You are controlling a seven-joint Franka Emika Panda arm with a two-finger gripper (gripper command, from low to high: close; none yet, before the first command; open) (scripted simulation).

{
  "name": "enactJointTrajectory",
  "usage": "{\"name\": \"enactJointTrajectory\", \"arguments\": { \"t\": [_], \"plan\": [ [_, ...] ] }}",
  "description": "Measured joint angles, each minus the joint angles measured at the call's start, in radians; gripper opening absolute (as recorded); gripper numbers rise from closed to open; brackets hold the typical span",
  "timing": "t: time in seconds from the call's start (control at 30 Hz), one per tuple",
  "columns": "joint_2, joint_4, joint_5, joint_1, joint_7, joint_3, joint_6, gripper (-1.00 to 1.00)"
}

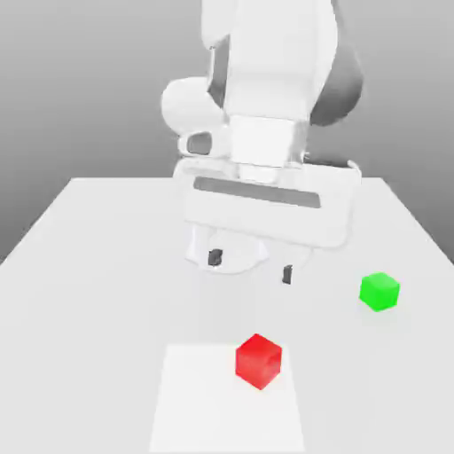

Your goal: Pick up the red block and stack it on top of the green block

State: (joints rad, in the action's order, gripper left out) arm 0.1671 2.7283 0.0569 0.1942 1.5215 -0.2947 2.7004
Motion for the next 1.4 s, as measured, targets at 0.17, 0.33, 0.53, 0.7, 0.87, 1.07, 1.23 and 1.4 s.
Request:
{"name": "enactJointTrajectory", "arguments": {
  "t": [0.17, 0.33, 0.53, 0.7, 0.87, 1.07, 1.23, 1.4],
  "plan": [
    [-0.164, 0.084, -0.050, -0.015, 0.119, -0.013, 0.120, 0.00],
    [-0.267, 0.070, 0.049, -0.025, 0.200, 0.022, 0.203, 0.00],
    [-0.396, 0.055, 0.182, -0.122, 0.295, 0.151, 0.308, -1.00],
    [-0.396, 0.055, 0.183, -0.121, 0.296, 0.151, 0.310, -1.00],
    [-0.347, 0.059, 0.129, -0.093, 0.258, 0.108, 0.271, -1.00],
    [-0.221, 0.078, -0.012, -0.068, 0.156, 0.048, 0.169, -1.00],
    [-0.128, 0.099, -0.080, -0.111, 0.130, 0.021, 0.091, -1.00],
    [-0.034, 0.118, -0.150, -0.255, 0.209, -0.085, 0.021, -1.00]
  ]
}}
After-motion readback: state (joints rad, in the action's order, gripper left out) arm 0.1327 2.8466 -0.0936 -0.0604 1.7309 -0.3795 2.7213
